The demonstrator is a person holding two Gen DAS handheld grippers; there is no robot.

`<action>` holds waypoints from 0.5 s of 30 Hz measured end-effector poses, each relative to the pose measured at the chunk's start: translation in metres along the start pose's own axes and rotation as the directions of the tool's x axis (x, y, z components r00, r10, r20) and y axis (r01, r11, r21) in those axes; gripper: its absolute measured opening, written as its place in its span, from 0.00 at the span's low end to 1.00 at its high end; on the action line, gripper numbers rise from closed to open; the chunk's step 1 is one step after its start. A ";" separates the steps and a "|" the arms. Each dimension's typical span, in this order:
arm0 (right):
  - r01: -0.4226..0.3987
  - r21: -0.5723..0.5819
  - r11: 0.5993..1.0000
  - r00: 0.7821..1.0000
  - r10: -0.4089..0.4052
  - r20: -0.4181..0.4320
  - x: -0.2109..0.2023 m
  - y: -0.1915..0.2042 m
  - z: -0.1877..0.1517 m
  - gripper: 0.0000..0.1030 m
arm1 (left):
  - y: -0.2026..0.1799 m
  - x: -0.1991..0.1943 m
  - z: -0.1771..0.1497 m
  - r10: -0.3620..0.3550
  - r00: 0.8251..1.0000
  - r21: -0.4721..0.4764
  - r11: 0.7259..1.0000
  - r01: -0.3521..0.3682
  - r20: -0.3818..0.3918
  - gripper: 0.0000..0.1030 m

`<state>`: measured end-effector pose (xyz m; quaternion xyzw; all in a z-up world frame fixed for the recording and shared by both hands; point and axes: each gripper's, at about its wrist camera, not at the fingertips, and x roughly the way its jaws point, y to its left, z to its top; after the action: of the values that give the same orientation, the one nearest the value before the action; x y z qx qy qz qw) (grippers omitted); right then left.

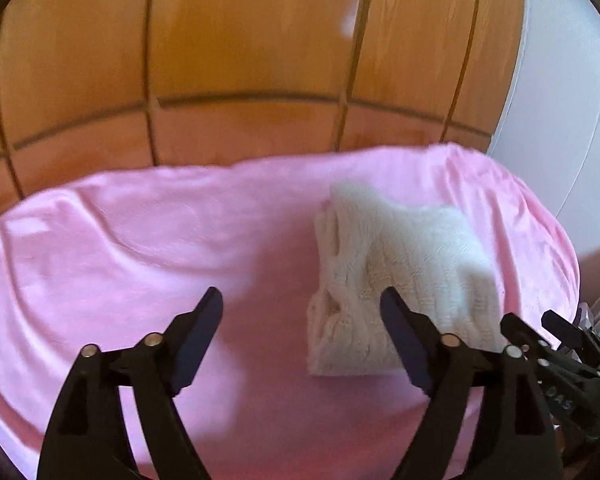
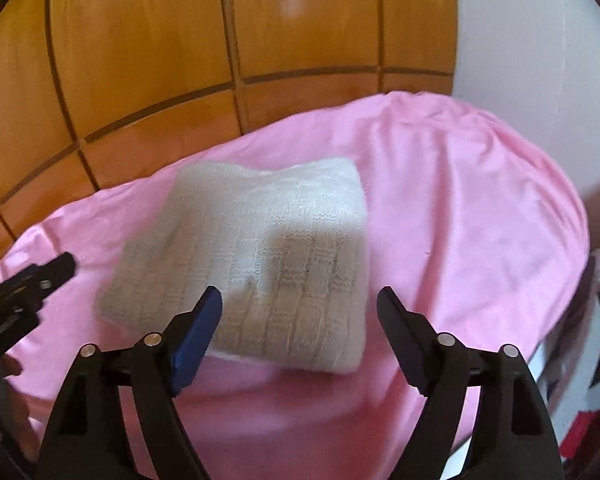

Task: Fold small clothes

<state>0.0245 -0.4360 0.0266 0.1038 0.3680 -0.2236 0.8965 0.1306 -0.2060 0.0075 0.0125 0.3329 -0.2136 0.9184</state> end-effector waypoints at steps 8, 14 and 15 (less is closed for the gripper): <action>0.092 -0.015 0.996 0.991 -0.091 0.096 -0.029 0.015 -0.010 0.90 | 0.007 -0.040 -0.010 0.078 0.996 -0.020 0.997 -0.077 0.048 0.94; 0.132 -0.024 0.991 0.984 -0.128 0.124 -0.038 0.022 -0.017 0.90 | 0.009 -0.051 -0.015 0.094 0.994 -0.032 0.995 -0.092 0.057 0.96; 0.134 -0.024 0.991 0.984 -0.130 0.124 -0.038 0.022 -0.018 0.90 | 0.008 -0.053 -0.016 0.101 0.993 -0.029 0.995 -0.099 0.064 0.97</action>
<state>0.0001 -0.3977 0.0413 0.0507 0.3221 -0.2824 0.9022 0.0880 -0.1758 0.0267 0.0102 0.3043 -0.1631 0.9385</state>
